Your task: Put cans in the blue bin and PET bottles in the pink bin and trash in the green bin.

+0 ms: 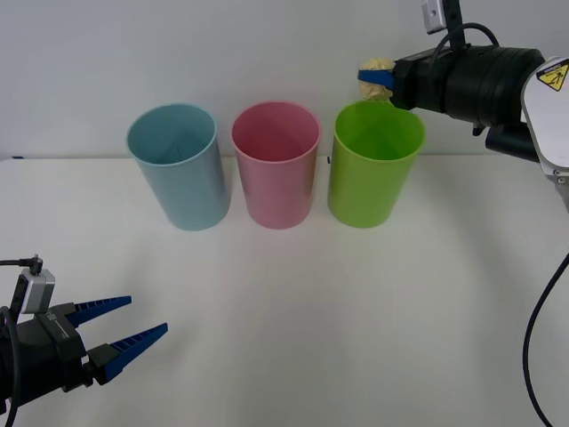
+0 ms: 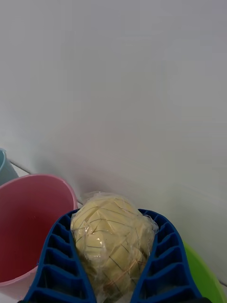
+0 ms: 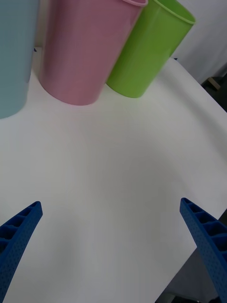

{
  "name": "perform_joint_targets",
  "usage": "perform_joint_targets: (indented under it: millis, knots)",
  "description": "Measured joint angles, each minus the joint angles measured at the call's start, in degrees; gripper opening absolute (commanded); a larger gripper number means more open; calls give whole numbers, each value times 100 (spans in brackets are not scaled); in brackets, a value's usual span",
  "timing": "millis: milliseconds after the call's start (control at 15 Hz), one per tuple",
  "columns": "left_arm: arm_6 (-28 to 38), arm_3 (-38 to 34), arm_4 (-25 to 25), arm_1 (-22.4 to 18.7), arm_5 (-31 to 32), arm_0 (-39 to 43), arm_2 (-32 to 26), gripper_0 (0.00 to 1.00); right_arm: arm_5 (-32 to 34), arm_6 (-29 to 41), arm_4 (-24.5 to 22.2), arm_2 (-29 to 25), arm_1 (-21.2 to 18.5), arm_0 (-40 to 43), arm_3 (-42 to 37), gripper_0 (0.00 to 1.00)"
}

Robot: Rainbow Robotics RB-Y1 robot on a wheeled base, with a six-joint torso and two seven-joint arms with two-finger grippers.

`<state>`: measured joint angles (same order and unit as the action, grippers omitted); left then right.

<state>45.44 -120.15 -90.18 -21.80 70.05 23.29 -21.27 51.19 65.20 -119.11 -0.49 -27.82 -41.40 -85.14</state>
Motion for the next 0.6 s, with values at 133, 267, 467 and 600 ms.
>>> perform_joint_targets:
  millis: [133,267,467,600]
  knots:
    - [0,0,0,0,0,0,0,100,-97,-15,-80,138,-2,-54,177,0]
    - [0,0,0,0,0,0,0,100,-110,-51,-201,211,-2,-54,276,0]
    - [0,0,0,0,0,0,0,100,-110,-61,-329,288,4,-51,307,0]
    - [0,0,0,0,0,0,0,100,-104,-62,-409,359,-2,-34,314,0]
